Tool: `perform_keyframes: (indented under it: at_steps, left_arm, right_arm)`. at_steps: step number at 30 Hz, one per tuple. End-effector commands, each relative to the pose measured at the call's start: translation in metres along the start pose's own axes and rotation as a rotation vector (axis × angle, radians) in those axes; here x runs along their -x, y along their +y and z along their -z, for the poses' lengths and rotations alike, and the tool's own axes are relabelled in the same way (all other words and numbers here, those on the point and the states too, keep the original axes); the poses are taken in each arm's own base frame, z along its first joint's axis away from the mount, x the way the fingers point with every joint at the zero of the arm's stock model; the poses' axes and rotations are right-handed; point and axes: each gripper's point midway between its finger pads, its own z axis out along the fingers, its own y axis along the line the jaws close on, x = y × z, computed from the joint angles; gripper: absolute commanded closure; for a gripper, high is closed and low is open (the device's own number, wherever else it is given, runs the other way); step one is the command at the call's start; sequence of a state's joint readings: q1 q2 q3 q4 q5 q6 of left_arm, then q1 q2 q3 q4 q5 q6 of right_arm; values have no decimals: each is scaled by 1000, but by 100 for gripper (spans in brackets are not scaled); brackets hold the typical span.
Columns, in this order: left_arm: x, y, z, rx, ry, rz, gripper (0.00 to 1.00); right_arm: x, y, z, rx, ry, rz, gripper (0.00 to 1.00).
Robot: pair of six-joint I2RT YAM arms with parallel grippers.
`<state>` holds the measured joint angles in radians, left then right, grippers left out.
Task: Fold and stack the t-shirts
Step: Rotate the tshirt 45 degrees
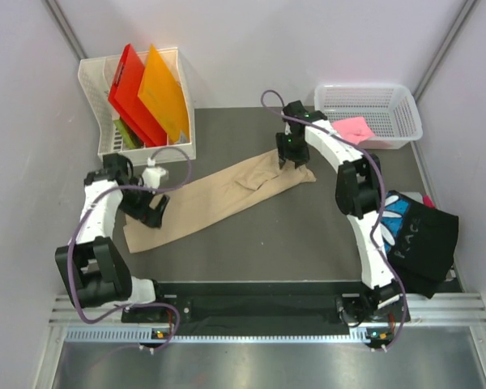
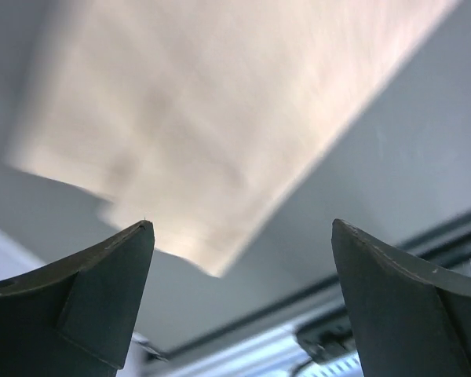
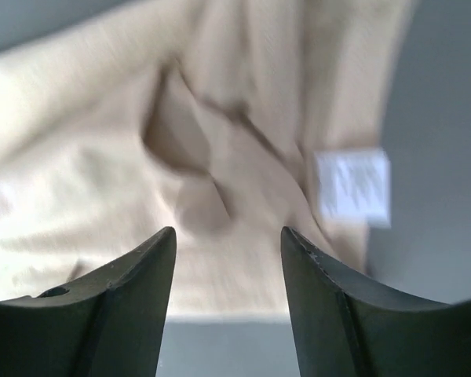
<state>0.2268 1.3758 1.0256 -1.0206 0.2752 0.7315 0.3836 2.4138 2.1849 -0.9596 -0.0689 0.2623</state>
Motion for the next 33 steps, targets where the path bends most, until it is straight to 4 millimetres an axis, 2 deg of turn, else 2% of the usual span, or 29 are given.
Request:
perform_keyframes:
  at_steps: [1,4,7,10,12,14,15,19,22,24,25,27,28,30,31,33]
  left_arm:
    - [53,18,25,15,-136,-12,1]
    - [60,35,10,34,-122,-6,1]
    - [49,47,-16,35,-53,14,1]
    - [37,57,-38,55,1,20,1]
    - [33,59,-47,56,16,24,1]
    - [30,60,-50,60,25,33,1]
    - [28,60,-51,62,30,34,1]
    - [23,57,-52,63,45,38,1]
    - [17,55,-51,72,54,31,1]
    - [12,53,-50,83,60,19,1]
    - [10,54,-50,85,65,18,1]
    - [8,54,-49,93,69,9,1]
    - [9,54,-47,96,68,8,1]
    - [10,56,-44,107,60,-1,1]
    - [11,57,-43,112,57,-5,1]
    - [15,59,-41,119,49,-6,1]
  right_arm:
    - [23,-11,95,-103,-156,-62,44]
    - [12,-14,113,-132,-129,-81,45]
    - [4,-10,117,-116,-120,-75,46]
    - [2,-2,103,-63,-119,-71,46]
    - [1,5,82,-18,-95,-68,47]
    - [4,12,72,14,-81,-65,50]
    - [1,12,56,19,-53,-69,50]
    - [-2,21,40,50,-32,-50,52]
    - [-13,19,33,39,-10,-31,53]
    - [-29,13,30,25,19,-24,54]
    - [-43,8,24,10,54,-24,55]
    - [-53,2,29,-6,69,-16,56]
    - [-71,-3,24,-25,109,-14,56]
    - [-79,-11,33,-56,104,-6,57]
    - [-96,-17,30,-74,141,-6,57]
    - [-103,-22,38,-89,129,-7,57]
